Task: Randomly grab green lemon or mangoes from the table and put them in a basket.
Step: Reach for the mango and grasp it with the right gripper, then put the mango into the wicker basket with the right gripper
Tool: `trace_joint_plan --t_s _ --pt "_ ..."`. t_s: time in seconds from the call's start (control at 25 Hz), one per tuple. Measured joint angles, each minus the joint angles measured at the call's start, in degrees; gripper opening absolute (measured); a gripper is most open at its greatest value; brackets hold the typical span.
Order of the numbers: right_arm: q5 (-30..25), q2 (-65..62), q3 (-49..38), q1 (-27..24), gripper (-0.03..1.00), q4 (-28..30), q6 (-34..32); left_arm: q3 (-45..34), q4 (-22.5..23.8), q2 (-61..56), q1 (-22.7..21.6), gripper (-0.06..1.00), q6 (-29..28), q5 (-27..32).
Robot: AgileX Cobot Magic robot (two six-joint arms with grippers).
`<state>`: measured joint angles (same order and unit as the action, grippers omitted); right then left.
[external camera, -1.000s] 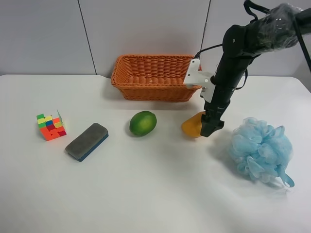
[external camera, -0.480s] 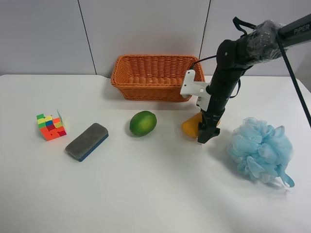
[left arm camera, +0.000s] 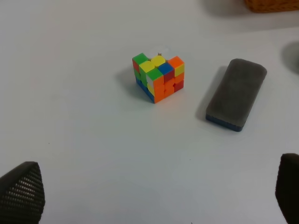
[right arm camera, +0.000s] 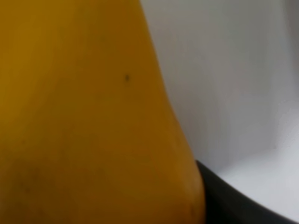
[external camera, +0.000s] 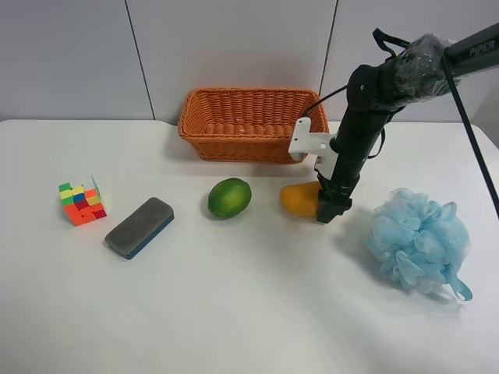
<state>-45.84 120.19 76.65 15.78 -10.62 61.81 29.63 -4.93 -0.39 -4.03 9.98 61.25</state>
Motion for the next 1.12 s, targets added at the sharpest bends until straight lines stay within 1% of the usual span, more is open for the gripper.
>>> trace_joint_plan --t_s 0.48,0.64,0.76,0.8,0.92,1.04,1.12 --pt "-0.5 -0.9 0.0 0.0 0.63 -0.1 0.0 0.0 0.0 0.0 0.0 0.99 0.0 0.0" --pt "-2.9 -4.3 0.0 0.0 0.63 -0.1 0.0 0.0 0.0 0.0 0.0 0.99 0.0 0.0" --pt "-5.7 -6.9 0.0 0.0 0.63 -0.1 0.0 0.0 0.0 0.0 0.0 0.99 0.0 0.0" --pt "-7.7 -8.5 0.0 0.0 0.63 -0.1 0.0 0.0 0.0 0.0 0.0 0.99 0.0 0.0" --pt "-10.1 -11.1 0.0 0.0 0.63 -0.1 0.0 0.0 0.0 0.0 0.0 0.99 0.0 0.0" --pt "-11.1 -14.3 0.0 0.0 0.63 -1.1 -1.1 0.0 0.0 0.0 0.0 0.99 0.0 0.0" --pt "-11.2 -16.7 0.0 0.1 0.63 -2.0 -3.6 0.0 0.0 0.0 0.0 0.99 0.0 0.0"
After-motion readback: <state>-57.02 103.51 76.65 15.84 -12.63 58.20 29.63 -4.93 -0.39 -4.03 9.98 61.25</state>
